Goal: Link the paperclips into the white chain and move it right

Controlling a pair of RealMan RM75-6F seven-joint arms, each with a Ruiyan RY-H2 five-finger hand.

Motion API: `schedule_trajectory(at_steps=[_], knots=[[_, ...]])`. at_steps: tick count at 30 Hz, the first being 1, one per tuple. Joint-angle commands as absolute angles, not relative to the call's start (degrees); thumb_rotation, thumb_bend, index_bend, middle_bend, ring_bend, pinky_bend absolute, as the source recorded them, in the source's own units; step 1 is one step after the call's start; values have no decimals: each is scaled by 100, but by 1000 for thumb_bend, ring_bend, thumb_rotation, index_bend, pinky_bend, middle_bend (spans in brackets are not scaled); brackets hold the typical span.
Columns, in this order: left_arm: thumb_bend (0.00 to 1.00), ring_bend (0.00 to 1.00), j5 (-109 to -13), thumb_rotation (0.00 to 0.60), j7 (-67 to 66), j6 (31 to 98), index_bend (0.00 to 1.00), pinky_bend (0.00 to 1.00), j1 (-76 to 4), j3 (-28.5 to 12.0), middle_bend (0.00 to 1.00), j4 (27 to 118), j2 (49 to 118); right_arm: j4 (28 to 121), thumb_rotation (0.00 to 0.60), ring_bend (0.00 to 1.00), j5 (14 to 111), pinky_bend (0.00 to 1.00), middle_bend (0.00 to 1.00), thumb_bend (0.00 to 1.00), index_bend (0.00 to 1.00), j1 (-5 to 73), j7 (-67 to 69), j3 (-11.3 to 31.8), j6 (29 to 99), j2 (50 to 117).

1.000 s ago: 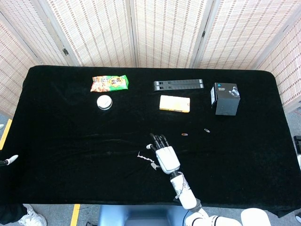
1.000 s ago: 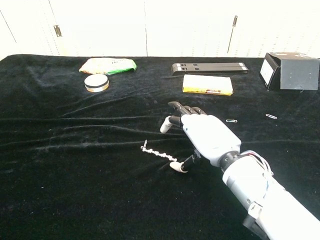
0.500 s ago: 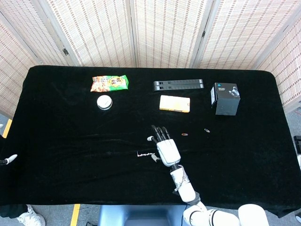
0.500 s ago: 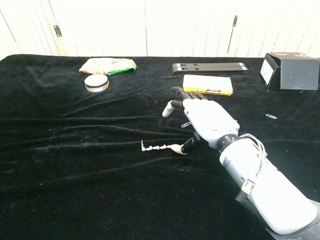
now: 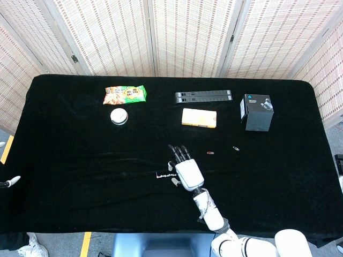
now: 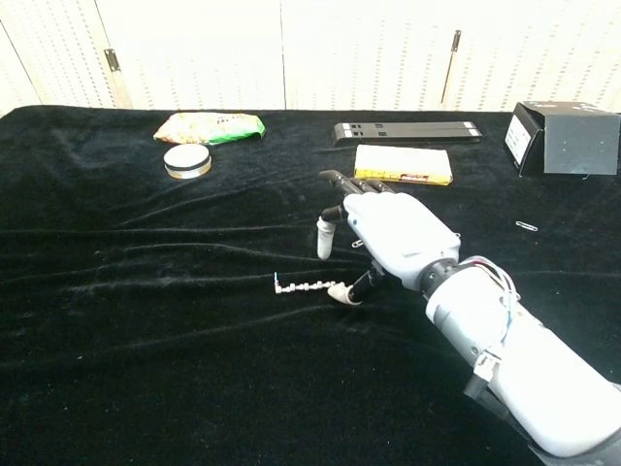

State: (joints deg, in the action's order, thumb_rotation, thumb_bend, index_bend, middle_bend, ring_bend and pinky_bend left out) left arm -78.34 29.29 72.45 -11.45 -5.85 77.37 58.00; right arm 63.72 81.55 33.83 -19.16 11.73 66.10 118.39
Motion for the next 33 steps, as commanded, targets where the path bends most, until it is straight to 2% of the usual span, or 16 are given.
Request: schedule_trajectory(at_steps=[1,15,26,33], knots=[[167,68,-7848,600,2939,7230,171,0,-1148,-583,107,7737,5796,6306,600,0,8087,0,37,226,522,3466,-1966,1235,6523,11868],[170,70,-7934,600,3050,7085,173,0,-1183,-542,122,7745,5737,6067,600,0,8047,0,56,234,558,3629,-2002,1168,6388,11932],[171,69,-7970,600,3163,7058,169,0,-1181,-528,122,7736,5702,6258,600,0,7744,0,66,338,571,3883,-2309,1303,5901,11767],[171,72,-7943,600,3108,7067,170,0,-1174,-539,122,7744,5710,6480,600,0,7404,0,66,364,576,3972,-2726,1376,5665,11644]])
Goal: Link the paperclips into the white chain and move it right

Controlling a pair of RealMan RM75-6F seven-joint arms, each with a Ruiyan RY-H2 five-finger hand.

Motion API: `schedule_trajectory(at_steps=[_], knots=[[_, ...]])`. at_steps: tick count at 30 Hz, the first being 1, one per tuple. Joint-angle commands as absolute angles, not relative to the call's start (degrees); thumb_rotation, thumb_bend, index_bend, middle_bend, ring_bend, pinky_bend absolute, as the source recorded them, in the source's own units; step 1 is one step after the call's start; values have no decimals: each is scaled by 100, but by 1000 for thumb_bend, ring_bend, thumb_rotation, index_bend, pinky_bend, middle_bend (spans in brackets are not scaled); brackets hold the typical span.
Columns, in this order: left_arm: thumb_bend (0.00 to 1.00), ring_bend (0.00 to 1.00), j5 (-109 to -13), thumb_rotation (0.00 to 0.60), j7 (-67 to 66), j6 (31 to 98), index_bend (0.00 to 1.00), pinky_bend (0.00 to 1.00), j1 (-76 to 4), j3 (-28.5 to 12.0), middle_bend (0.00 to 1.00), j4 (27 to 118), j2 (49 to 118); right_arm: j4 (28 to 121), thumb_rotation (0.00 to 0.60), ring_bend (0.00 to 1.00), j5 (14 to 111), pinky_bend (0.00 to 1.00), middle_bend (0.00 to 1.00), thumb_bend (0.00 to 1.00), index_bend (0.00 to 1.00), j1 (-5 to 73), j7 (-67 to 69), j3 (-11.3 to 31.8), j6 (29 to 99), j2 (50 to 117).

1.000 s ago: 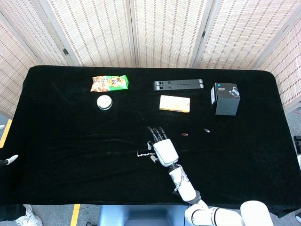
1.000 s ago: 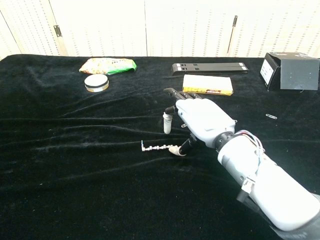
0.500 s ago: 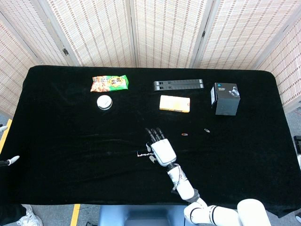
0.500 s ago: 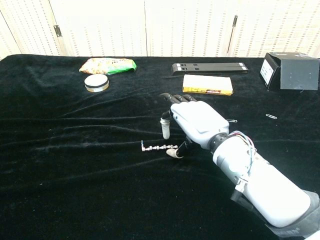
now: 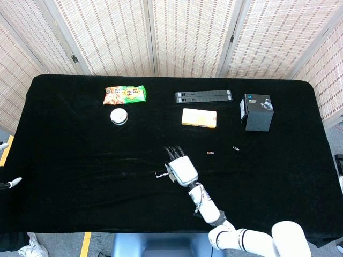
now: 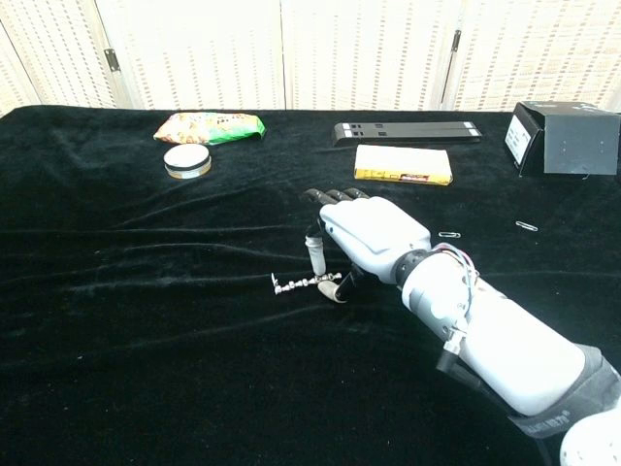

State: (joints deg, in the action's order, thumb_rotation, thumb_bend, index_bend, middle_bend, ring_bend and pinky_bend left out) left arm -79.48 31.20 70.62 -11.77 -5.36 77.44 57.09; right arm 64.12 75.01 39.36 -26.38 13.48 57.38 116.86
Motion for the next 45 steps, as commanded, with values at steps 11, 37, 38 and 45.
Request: schedule_trajectory(at_steps=[11,37,38,45], knots=[[171,80,-7932,600,3094,7096,178,0,-1156,-549,122,7731,5724,6461,600,0,7218,0,66,367,576,4126,-2821,1398,5573,11642],[164,88,-7928,600,3123,7089,202,0,-1150,-561,131,7708,5731,6417,600,14,7100,0,50,367,523,4307,-2765,1330,5563,11596],[164,88,-7929,600,3125,7088,202,0,-1151,-561,131,7709,5731,6408,600,15,7065,0,49,367,523,4325,-2783,1344,5531,11591],[164,92,-7922,600,3112,7072,205,0,-1154,-562,134,7716,5727,6424,600,14,6924,0,44,367,500,4400,-2883,1362,5417,11572]])
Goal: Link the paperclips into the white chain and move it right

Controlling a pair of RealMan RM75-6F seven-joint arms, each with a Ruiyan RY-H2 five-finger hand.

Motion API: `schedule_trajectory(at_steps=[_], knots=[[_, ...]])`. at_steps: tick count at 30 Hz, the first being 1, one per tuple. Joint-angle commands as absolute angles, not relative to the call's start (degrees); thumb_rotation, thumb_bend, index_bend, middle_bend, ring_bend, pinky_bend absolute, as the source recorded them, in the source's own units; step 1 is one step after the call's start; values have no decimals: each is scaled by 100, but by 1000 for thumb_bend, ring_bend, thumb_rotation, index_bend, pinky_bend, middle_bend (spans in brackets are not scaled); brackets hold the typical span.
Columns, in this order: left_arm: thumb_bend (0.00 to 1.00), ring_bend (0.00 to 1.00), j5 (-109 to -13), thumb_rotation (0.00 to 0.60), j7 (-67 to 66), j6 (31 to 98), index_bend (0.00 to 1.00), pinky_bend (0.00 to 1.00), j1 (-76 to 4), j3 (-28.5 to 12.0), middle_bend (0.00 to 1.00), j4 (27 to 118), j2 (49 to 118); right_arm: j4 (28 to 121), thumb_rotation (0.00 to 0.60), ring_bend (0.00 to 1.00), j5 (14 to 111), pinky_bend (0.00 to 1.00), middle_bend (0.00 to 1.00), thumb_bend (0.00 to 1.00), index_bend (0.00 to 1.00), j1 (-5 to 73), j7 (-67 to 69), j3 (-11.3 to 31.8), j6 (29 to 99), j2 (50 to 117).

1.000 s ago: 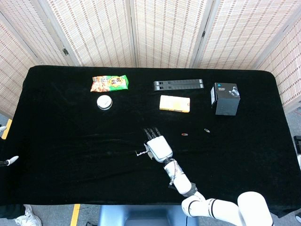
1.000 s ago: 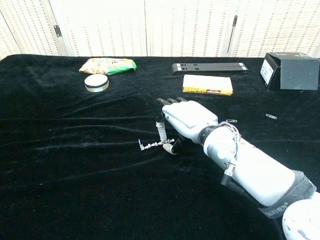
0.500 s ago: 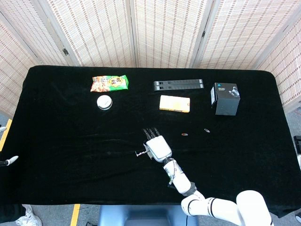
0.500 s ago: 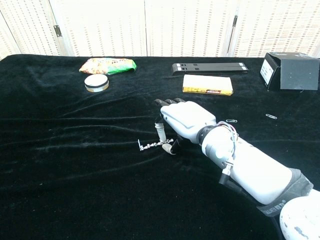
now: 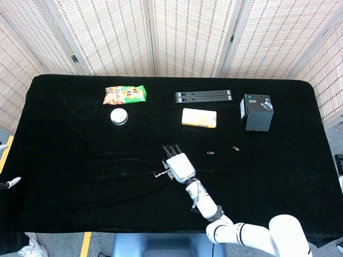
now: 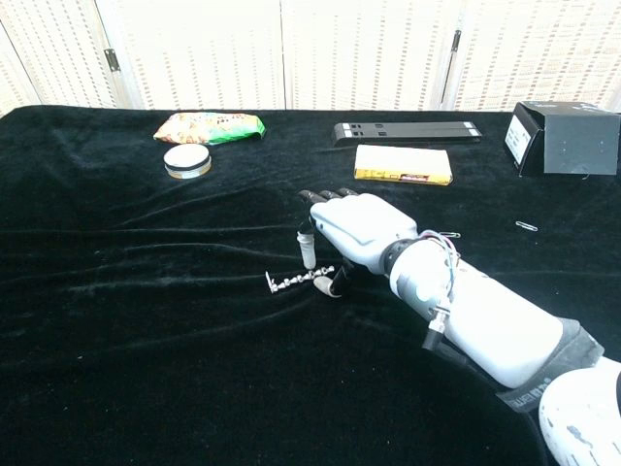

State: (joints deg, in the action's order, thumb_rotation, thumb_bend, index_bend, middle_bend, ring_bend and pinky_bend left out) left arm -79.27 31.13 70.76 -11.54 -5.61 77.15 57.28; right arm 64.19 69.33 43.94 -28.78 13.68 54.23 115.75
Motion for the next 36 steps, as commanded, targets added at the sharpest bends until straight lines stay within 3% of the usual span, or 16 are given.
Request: schedule_trajectory(at_steps=[1,5,13,26,36], knots=[[164,93,-7917,600,3111,7070,206,0,-1153,-562,134,7715,5727,6424,600,13,6922,0,44,366,500,4402,-2888,1355,5422,11571],[164,94,-7918,600,3108,7053,206,0,-1158,-560,134,7715,5725,6400,600,10,6916,0,53,366,513,4401,-2942,1324,5483,11581],[171,95,-7901,600,3117,7034,206,0,-1160,-565,134,7728,5715,6429,600,38,6794,0,126,383,707,4414,-3091,1329,5507,11576],[173,90,-7901,600,3190,7045,202,0,-1151,-575,134,7699,5713,6679,600,91,6947,0,242,415,880,4391,-2848,1411,5826,11438],[173,89,-7866,600,3120,7055,202,0,-1151,-595,134,7701,5736,7112,600,102,6912,0,259,419,901,4303,-2669,1599,6008,10981]])
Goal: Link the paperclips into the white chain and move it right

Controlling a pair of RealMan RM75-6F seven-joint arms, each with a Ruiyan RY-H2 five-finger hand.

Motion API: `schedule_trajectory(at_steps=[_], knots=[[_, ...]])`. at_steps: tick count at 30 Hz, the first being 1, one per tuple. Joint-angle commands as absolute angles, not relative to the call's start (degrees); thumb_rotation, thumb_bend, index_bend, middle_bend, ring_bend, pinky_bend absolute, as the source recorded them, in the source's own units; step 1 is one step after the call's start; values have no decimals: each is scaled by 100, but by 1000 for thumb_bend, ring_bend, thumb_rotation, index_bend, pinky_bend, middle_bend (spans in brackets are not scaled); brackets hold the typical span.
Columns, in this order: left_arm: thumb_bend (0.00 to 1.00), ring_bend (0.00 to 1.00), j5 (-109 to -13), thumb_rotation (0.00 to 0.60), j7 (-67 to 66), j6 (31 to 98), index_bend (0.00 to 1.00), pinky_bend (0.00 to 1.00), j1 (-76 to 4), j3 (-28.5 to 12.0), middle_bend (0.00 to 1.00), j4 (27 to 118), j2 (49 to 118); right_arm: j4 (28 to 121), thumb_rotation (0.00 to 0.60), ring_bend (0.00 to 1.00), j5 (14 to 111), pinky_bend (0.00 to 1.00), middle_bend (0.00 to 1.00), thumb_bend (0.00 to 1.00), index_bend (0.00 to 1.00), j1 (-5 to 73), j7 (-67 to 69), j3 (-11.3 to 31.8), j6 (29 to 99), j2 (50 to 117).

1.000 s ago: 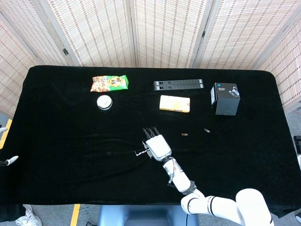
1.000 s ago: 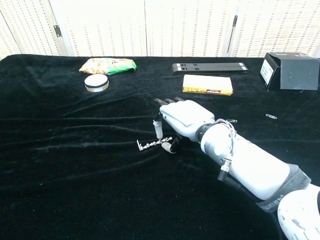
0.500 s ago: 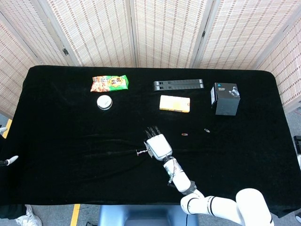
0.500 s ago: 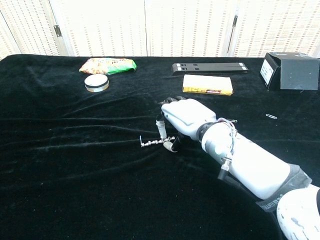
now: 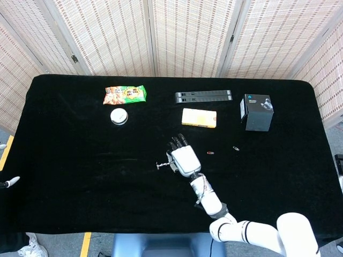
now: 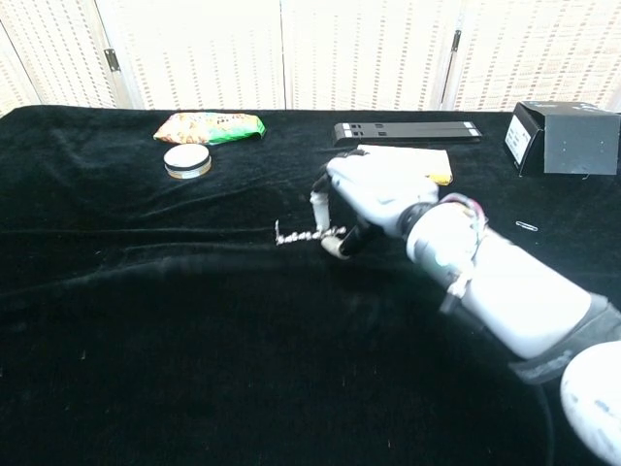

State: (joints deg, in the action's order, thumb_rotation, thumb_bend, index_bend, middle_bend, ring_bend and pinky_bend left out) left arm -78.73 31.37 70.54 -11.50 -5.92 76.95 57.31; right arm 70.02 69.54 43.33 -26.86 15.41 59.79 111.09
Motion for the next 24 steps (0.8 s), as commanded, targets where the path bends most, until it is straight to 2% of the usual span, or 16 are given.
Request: schedule_trajectory(at_steps=[1,13,24], knots=[[173,89,-7859,600,3098,7054,202,0,-1152,-598,134,7709,5739,7173,600,102,6890,0,259,420,901,4288,-2692,1622,6031,10902],[173,91,-7763,600,2755,7037,202,0,-1169,-626,134,7832,5777,7679,600,102,6514,0,259,421,901,3923,-3129,1597,6284,9907],[173,92,-7707,600,2383,6910,201,0,-1244,-614,134,7980,5813,7248,600,103,6053,0,259,421,901,3613,-2879,1417,6105,9573]])
